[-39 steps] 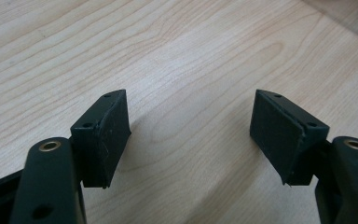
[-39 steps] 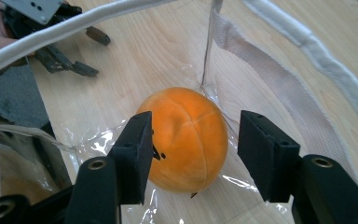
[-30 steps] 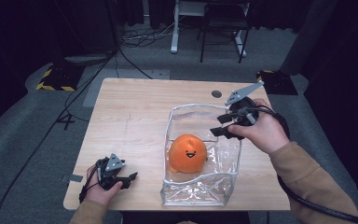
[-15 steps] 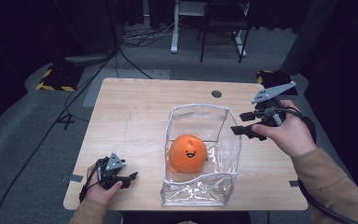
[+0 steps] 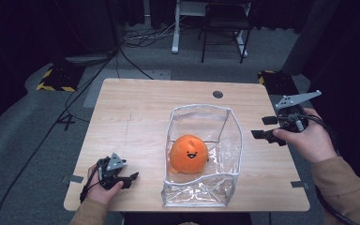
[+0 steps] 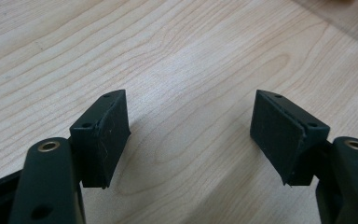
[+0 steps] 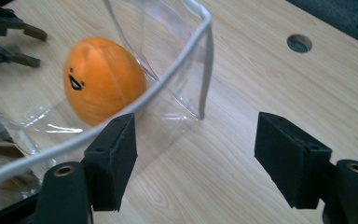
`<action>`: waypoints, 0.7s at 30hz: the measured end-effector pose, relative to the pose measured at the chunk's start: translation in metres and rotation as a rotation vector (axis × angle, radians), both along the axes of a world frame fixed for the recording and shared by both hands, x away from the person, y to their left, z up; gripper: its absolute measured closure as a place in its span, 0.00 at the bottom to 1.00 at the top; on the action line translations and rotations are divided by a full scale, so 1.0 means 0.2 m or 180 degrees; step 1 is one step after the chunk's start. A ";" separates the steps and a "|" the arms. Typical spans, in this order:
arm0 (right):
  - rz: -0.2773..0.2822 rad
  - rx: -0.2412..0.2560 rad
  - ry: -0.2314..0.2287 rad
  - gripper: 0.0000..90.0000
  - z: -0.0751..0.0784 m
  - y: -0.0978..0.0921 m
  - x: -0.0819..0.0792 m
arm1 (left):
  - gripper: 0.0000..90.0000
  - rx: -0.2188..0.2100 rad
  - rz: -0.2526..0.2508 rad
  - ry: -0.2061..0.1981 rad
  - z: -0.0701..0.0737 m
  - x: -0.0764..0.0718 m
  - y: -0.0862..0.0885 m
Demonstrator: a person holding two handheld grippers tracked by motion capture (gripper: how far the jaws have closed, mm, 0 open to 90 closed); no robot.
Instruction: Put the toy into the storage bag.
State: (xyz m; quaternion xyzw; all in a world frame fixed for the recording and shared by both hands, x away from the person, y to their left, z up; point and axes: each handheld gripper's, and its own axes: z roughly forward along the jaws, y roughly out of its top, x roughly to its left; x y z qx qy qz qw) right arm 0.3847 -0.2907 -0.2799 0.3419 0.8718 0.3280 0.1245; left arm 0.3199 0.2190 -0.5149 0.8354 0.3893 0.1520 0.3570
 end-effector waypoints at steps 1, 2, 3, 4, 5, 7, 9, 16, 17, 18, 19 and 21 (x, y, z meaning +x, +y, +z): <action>-0.0016 -0.0008 0.0015 0.33 -0.02 -0.02 0.00 | 0.32 0.0000 0.0001 0.0000 0.00 0.00 0.00; -0.0032 -0.0010 0.0032 0.33 -0.03 -0.03 0.01 | 0.32 -0.0001 0.0001 0.0001 0.00 0.00 0.00; -0.0043 -0.0009 0.0038 0.33 -0.05 -0.05 0.01 | 0.32 -0.0001 0.0001 0.0001 0.00 0.00 0.00; -0.0056 0.0004 0.0053 0.33 -0.07 -0.06 0.01 | 0.32 0.0000 0.0001 0.0000 0.00 0.00 0.00; -0.0060 0.0020 0.0076 0.32 -0.10 -0.07 0.02 | 0.32 0.0000 0.0001 0.0000 0.00 0.00 0.00; -0.0069 0.0031 0.0117 0.32 -0.14 -0.09 0.02 | 0.32 -0.0001 0.0002 0.0001 0.00 0.00 0.00; -0.0071 0.0034 0.0132 0.32 -0.18 -0.11 0.02 | 0.32 0.0000 0.0001 0.0000 0.00 0.00 0.00; -0.0176 0.0015 0.0160 0.29 -0.31 -0.16 0.00 | 0.32 -0.0003 -0.0001 0.0004 0.00 0.00 0.00; -0.0196 0.0008 0.0175 0.29 -0.33 -0.17 0.00 | 0.32 -0.0003 -0.0001 0.0004 0.00 0.00 0.00; -0.0212 0.0006 0.0174 0.28 -0.35 -0.18 -0.01 | 0.32 -0.0003 -0.0001 0.0004 0.00 0.00 0.00; -0.0228 -0.0007 0.0183 0.28 -0.37 -0.19 -0.01 | 0.32 -0.0004 0.0000 0.0004 0.00 0.00 0.00; -0.0251 -0.0016 0.0184 0.27 -0.40 -0.20 -0.01 | 0.32 -0.0003 -0.0001 0.0006 0.00 0.00 0.00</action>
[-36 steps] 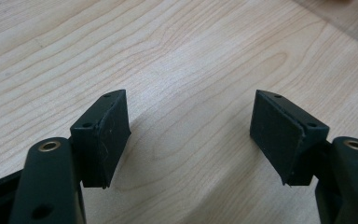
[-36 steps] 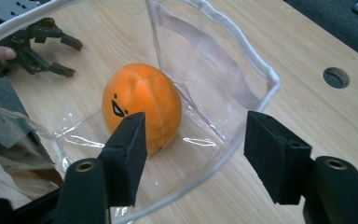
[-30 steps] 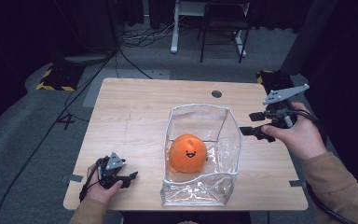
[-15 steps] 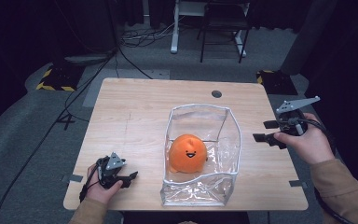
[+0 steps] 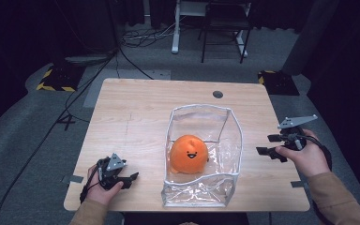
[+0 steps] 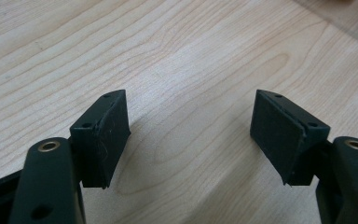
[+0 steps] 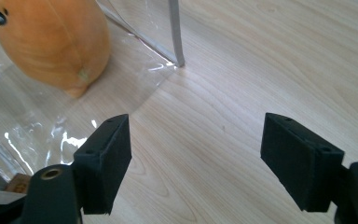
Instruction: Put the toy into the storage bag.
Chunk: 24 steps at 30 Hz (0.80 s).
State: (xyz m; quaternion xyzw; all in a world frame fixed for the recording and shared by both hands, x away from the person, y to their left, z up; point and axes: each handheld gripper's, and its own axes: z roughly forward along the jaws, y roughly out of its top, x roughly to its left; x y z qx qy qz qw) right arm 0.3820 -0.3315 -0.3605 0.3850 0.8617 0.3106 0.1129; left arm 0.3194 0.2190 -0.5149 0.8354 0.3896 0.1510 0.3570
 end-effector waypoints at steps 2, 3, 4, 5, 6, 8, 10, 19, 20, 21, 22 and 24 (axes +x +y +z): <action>-0.0033 -0.0028 0.0006 0.25 -0.03 -0.01 -0.01 | 0.32 -0.0002 0.0001 0.0001 0.00 0.00 0.00; -0.0052 -0.0053 0.0011 0.24 -0.06 -0.02 -0.01 | 0.32 -0.0001 0.0000 -0.0001 0.00 0.00 0.00; -0.0058 -0.0062 0.0018 0.23 -0.07 -0.03 -0.01 | 0.32 -0.0002 -0.0001 0.0002 0.00 0.00 0.00; -0.0064 -0.0052 0.0048 0.23 -0.10 -0.03 -0.02 | 0.32 -0.0003 0.0000 0.0002 0.00 0.00 0.00; -0.0075 -0.0050 0.0067 0.22 -0.12 -0.04 -0.02 | 0.32 -0.0002 0.0000 0.0001 0.00 0.00 0.00; -0.0092 -0.0038 0.0105 0.22 -0.16 -0.05 -0.03 | 0.32 -0.0004 -0.0001 -0.0001 0.00 0.00 0.00; -0.0119 -0.0037 0.0128 0.20 -0.20 -0.06 -0.04 | 0.32 -0.0006 0.0000 0.0003 0.00 0.00 0.00; -0.0213 -0.0032 0.0218 0.20 -0.39 -0.10 -0.07 | 0.32 -0.0005 -0.0001 -0.0003 0.00 0.00 0.00; -0.0228 -0.0019 0.0208 0.20 -0.41 -0.11 -0.08 | 0.32 -0.0005 -0.0001 -0.0002 0.00 0.00 0.00; -0.0240 -0.0002 0.0193 0.20 -0.43 -0.12 -0.08 | 0.32 -0.0004 -0.0001 -0.0004 0.00 0.00 0.00; -0.0262 0.0017 0.0181 0.20 -0.45 -0.12 -0.09 | 0.32 -0.0008 0.0001 0.0000 0.00 0.00 0.00; -0.0300 0.0054 0.0162 0.20 -0.49 -0.13 -0.10 | 0.32 -0.0004 -0.0002 -0.0002 0.00 0.00 0.00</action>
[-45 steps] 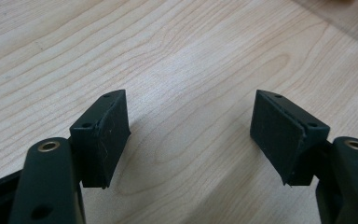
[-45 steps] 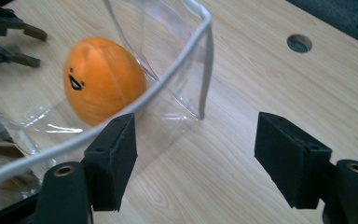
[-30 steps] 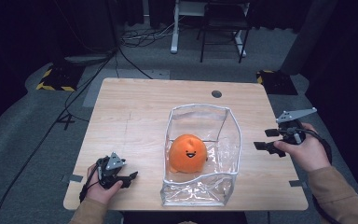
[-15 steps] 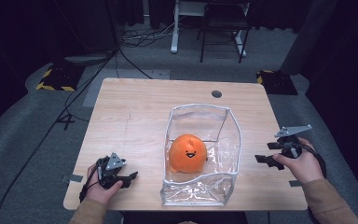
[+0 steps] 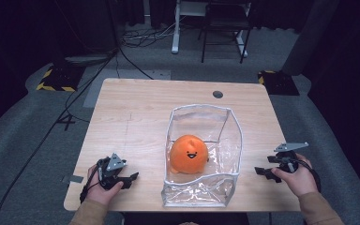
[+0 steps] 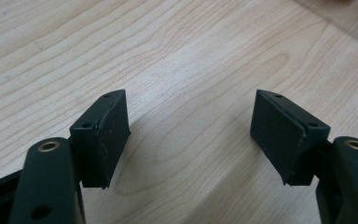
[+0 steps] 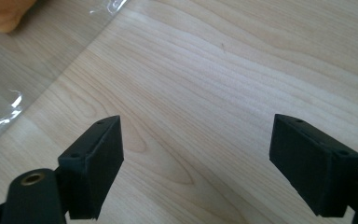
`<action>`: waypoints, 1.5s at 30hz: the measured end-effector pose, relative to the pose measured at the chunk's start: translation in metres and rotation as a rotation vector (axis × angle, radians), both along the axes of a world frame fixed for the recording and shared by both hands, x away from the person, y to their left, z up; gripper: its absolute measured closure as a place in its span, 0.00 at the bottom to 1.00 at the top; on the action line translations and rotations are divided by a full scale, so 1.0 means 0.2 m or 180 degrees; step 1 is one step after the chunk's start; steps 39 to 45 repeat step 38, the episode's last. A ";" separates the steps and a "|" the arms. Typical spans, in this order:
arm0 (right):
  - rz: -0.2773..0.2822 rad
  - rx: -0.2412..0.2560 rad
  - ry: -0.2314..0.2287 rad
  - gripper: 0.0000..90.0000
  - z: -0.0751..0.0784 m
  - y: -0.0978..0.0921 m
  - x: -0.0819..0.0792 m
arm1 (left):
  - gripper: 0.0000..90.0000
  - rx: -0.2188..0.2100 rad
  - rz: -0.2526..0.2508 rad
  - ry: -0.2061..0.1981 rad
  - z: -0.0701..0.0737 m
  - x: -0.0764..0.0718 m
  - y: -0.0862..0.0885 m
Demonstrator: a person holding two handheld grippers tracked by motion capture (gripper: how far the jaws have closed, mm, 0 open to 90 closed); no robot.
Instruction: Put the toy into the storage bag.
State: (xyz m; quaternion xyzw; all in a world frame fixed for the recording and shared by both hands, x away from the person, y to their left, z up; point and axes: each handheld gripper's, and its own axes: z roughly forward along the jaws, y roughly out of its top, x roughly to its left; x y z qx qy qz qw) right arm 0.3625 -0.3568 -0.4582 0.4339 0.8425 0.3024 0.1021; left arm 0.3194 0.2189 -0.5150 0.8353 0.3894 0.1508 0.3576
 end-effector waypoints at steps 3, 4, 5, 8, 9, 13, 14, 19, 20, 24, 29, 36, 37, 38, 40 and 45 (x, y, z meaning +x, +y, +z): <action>-0.0047 0.0022 -0.0049 0.20 -0.06 0.00 -0.02 | 0.32 0.0002 0.0003 -0.0001 0.00 0.00 0.00; -0.0068 0.0021 -0.0083 0.20 -0.08 0.00 -0.03 | 0.32 0.0007 0.0001 -0.0004 0.00 0.00 0.00; -0.0076 0.0035 -0.0106 0.20 -0.10 0.00 -0.03 | 0.32 0.0002 0.0003 -0.0001 0.00 0.00 0.00; -0.0148 0.0093 -0.0210 0.20 -0.15 0.01 -0.06 | 0.32 0.0003 0.0003 -0.0002 0.00 0.00 0.00; -0.0160 0.0103 -0.0240 0.20 -0.15 0.01 -0.07 | 0.32 0.0006 0.0002 -0.0003 0.00 0.00 0.00; -0.0209 0.0071 -0.0371 0.19 -0.19 0.01 -0.09 | 0.32 0.0001 0.0003 -0.0001 0.00 0.00 0.00; -0.0214 0.0060 -0.0391 0.19 -0.21 0.01 -0.10 | 0.32 0.0001 0.0004 -0.0001 0.00 0.00 0.00; -0.0204 0.0040 -0.0507 0.18 -0.23 0.01 -0.11 | 0.32 0.0005 0.0002 -0.0003 0.00 0.00 0.00; -0.0177 0.0016 -0.0525 0.17 -0.23 0.02 -0.11 | 0.32 0.0003 0.0003 -0.0001 0.00 0.00 0.00; -0.0240 0.0041 -0.0663 0.08 -0.26 0.04 -0.12 | 0.32 0.0003 0.0004 -0.0002 0.00 0.00 0.00; -0.0253 0.0000 -0.0633 0.01 -0.27 0.04 -0.11 | 0.32 0.0006 0.0002 -0.0002 0.00 0.00 0.00; -0.0287 -0.0007 -0.0609 0.00 -0.27 0.04 -0.10 | 0.32 0.0007 0.0002 -0.0004 0.00 0.00 0.00; -0.0288 -0.0007 -0.0609 0.00 -0.27 0.04 -0.10 | 0.32 0.0007 0.0003 -0.0003 0.00 0.00 0.00; -0.0286 -0.0002 -0.0612 0.00 -0.27 0.04 -0.10 | 0.32 0.0007 0.0002 -0.0003 0.00 0.00 0.00; -0.0286 -0.0002 -0.0612 0.00 -0.27 0.04 -0.10 | 0.32 0.0007 0.0002 -0.0003 0.00 0.00 0.00; -0.0286 -0.0002 -0.0612 0.00 -0.27 0.04 -0.10 | 0.32 0.0007 0.0002 -0.0003 0.00 0.00 0.00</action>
